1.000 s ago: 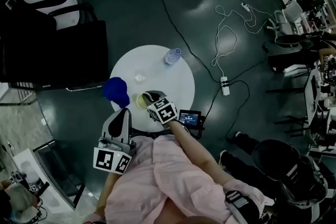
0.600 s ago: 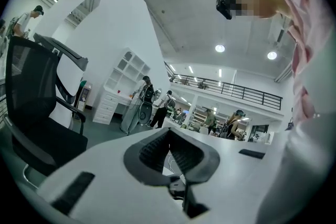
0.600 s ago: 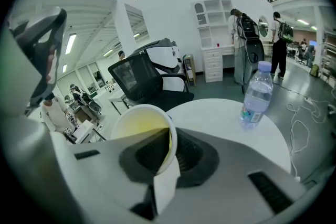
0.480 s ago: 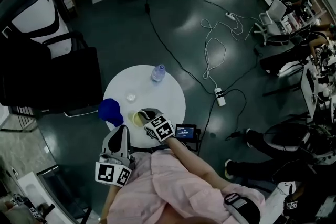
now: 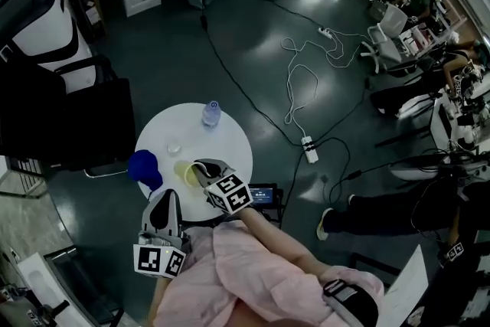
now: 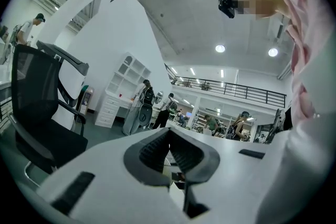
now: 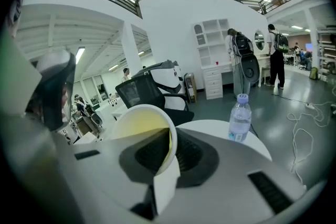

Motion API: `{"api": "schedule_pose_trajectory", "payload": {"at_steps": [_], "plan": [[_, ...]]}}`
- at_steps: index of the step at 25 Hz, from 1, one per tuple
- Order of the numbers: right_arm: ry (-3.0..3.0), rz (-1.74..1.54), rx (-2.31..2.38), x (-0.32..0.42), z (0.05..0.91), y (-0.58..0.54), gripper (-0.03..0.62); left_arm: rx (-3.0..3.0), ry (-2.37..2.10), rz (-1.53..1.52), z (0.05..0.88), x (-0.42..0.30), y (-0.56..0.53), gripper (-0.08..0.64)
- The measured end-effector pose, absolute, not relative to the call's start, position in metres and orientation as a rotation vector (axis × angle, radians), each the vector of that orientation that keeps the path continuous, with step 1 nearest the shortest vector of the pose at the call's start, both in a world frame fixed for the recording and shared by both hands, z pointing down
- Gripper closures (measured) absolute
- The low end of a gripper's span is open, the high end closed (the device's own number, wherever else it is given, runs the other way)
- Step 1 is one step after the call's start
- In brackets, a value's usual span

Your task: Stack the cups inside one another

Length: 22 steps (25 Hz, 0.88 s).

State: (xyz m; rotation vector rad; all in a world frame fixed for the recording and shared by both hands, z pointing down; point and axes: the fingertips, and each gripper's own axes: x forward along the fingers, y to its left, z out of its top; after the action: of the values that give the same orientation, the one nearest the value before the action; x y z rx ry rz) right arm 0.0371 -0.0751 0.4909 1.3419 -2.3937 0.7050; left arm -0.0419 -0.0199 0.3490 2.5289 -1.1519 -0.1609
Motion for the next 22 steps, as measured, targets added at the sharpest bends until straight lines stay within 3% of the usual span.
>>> {"api": "schedule_pose_trajectory", "payload": {"at_steps": [22], "plan": [[-2.625, 0.592, 1.522, 0.128, 0.390, -0.028, 0.552, 2.515, -1.294, -0.225, 0.350, 0.011, 0.023, 0.541]]}}
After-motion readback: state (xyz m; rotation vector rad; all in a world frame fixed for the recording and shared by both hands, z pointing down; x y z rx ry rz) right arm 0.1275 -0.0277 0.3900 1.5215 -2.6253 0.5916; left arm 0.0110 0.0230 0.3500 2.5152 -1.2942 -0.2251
